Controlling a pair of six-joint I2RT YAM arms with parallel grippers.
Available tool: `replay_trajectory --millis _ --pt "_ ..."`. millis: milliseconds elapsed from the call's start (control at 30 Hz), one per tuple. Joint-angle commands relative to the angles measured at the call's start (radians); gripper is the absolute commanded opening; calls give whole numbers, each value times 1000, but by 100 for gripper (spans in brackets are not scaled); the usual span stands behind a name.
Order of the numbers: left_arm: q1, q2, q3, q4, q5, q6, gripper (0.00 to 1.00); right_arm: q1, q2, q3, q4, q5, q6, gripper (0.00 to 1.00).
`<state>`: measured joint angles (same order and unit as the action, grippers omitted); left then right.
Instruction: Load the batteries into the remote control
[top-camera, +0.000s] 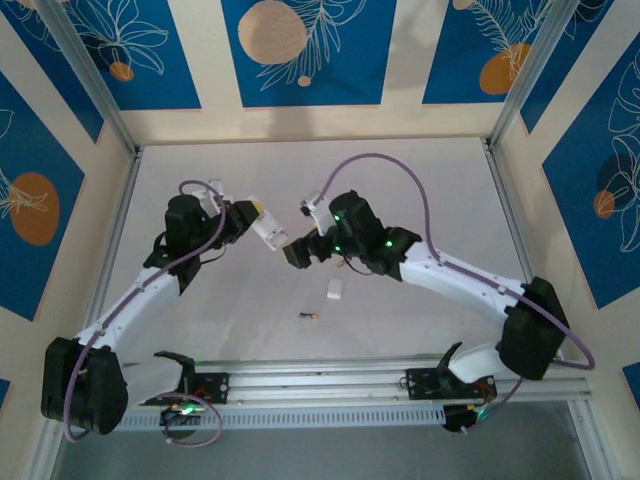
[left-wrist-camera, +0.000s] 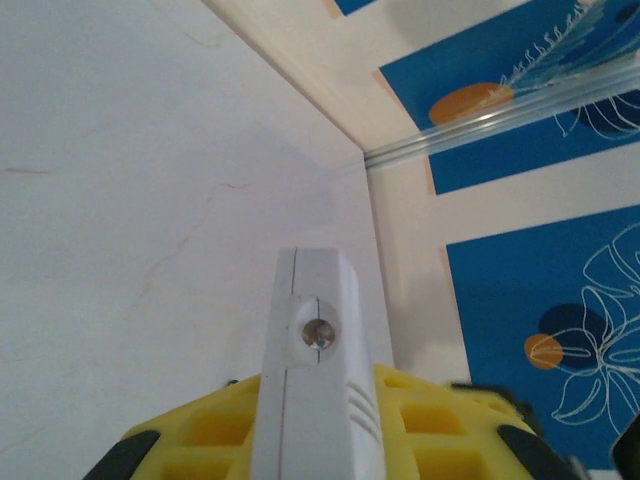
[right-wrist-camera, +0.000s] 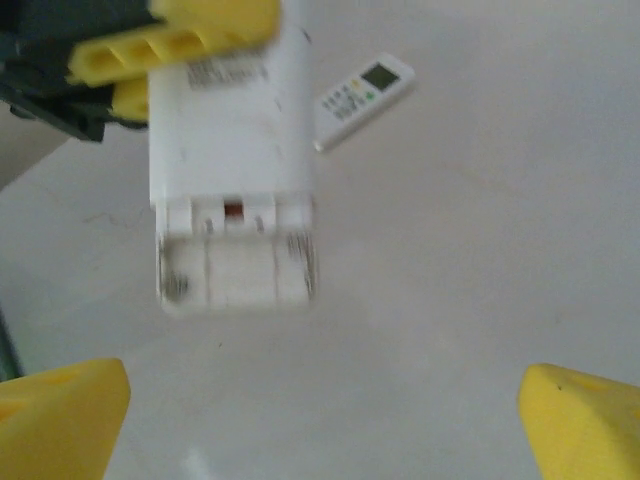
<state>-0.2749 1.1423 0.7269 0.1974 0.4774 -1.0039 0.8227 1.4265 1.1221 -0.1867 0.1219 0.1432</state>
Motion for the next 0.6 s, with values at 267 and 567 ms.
replay_trajectory --millis 267,567 --pt "-72 31 32 85 -8 8 0 -15 254 225 20 -228 -100 87" --pt "-65 -3 58 -47 -92 119 48 -77 223 212 -46 -231 -226 39"
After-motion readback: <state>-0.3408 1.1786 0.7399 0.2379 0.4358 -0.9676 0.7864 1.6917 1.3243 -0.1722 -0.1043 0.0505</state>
